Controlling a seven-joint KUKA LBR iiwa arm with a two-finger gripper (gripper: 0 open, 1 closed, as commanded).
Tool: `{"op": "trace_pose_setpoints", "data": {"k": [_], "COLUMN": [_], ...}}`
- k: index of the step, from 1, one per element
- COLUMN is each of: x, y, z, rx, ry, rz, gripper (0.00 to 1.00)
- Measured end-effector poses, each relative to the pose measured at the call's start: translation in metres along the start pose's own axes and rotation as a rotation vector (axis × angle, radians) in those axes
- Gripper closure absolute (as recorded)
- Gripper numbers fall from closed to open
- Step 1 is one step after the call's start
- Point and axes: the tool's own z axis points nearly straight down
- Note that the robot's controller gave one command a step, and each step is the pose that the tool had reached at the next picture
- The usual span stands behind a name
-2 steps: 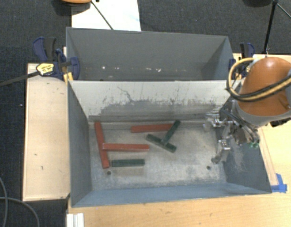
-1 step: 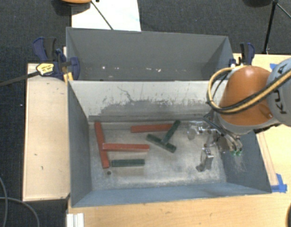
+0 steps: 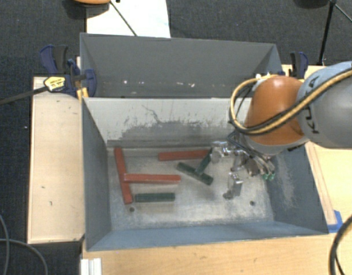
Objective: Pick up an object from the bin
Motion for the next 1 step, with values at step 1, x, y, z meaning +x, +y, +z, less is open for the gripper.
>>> {"op": "trace_pose_setpoints", "data": {"k": [1], "x": [-0.0144], "y": [0.0161], "z": [0.0077], "rx": [-0.001], "ry": [0.005], "rz": [-0.011], "gripper": [0.00]}}
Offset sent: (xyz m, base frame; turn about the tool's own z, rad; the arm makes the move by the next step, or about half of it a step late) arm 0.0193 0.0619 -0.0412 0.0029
